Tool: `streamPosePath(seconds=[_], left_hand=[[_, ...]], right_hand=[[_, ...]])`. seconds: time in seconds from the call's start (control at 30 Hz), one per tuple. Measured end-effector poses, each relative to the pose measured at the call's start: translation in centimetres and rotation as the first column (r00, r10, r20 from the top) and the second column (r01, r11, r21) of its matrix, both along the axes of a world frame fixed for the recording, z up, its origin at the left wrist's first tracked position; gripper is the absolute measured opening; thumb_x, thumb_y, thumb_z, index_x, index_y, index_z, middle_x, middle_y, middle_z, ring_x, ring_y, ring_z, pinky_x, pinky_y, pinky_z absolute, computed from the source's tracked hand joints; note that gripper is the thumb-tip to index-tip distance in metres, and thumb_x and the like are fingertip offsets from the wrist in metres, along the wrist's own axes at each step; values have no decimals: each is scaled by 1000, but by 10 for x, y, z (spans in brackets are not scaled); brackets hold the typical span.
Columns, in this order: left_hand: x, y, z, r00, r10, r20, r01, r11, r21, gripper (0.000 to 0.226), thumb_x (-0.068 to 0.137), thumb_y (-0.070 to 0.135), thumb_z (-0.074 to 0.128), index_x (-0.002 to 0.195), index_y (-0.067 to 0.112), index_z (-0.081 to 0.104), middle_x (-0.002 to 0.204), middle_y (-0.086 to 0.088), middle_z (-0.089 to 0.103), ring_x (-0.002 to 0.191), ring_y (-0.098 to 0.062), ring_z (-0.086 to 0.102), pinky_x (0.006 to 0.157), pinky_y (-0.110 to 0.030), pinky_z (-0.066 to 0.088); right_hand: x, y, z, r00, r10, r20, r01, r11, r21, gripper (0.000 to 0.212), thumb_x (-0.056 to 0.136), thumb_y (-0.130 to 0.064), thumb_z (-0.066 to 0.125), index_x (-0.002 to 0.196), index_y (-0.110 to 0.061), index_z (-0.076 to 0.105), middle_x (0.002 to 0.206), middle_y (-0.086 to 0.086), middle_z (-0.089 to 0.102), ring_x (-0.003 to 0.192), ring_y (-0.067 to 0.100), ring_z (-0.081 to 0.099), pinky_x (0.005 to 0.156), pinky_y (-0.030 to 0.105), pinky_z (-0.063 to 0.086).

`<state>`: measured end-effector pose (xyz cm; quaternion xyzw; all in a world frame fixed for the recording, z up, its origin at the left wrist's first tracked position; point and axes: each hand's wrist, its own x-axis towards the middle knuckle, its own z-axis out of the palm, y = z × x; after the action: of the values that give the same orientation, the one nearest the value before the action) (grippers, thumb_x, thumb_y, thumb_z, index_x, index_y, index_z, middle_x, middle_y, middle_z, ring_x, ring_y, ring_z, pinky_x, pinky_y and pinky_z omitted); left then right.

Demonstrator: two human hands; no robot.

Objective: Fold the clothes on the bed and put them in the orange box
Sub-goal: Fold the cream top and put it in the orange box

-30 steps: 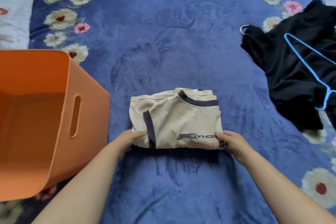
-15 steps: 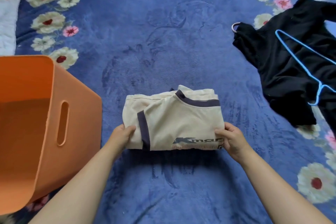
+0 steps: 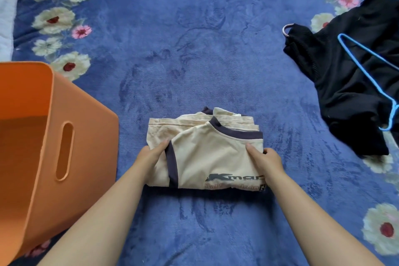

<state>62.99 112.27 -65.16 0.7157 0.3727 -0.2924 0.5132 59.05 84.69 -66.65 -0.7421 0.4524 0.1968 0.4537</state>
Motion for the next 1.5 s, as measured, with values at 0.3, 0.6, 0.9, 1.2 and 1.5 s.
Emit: streamPosePath(seconds=[0.3,0.6,0.9,1.2,1.5], left_hand=[[11,-16,-10,955,-111,274,68,985,160,47,79,29,72,116,7,54,115,-7,60,112,-25,55,88,-30,41],[5,-35,-9,550,-670,498,46,620,783,57,80,36,38,129,8,40,132,-17,38,128,-32,34,106,-53,21],[16,-56,-39,267,-943,-197,698,49,714,92,59,56,-23,147,30,-12,152,6,-23,133,-15,-33,88,-43,-37],[4,-13,-24,889,-456,-47,363,638,678,57,89,45,51,117,-5,49,122,-28,49,115,-41,44,94,-46,34],[20,-29,19,971,-217,99,198,965,175,36,97,30,42,116,3,56,120,-14,57,109,-29,51,82,-29,39]], right_hand=[[8,-1,9,958,15,285,-34,998,61,4,88,-20,61,86,-17,59,90,2,64,85,20,58,66,25,42],[8,22,3,762,611,214,-301,627,-718,47,85,-33,39,128,-16,50,133,16,45,120,36,43,102,48,30],[24,24,-29,457,860,-227,-721,209,-661,67,96,-51,4,125,-23,58,132,4,57,121,34,52,105,47,13],[8,0,-11,965,263,17,-248,926,-284,74,74,-62,54,119,-4,55,123,17,56,116,32,49,95,38,38],[8,11,22,960,122,252,-129,992,11,12,92,-22,55,102,-17,51,100,-1,63,99,21,59,87,35,44]])
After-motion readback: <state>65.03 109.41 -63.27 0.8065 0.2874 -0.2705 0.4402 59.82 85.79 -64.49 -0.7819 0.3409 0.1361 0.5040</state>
